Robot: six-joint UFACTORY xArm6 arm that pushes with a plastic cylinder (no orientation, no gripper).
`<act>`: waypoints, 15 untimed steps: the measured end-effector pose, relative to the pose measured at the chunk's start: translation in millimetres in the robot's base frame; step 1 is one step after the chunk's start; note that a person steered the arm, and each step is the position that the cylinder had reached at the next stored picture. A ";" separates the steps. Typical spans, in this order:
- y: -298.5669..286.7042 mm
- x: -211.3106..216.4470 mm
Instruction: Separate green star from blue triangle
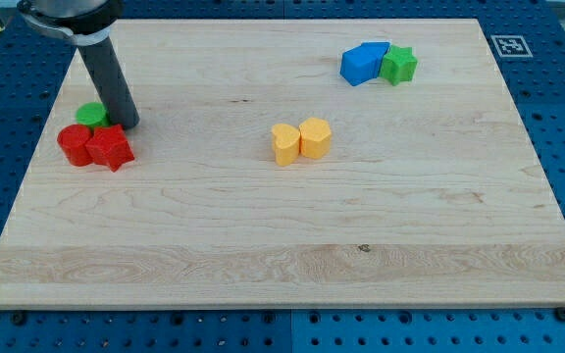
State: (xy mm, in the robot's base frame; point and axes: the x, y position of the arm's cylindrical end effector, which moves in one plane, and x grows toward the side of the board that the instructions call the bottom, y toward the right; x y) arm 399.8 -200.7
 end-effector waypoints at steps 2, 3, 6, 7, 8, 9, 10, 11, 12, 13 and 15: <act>-5.7 0.0; -5.9 0.0; 36.5 -11.5; 71.4 -21.9; 88.6 -37.2; 105.2 -59.0; 117.5 -82.4; 143.9 -117.9; 169.5 -152.4; 206.6 -169.6; 282.6 -169.7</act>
State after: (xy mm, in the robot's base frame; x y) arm 230.1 81.9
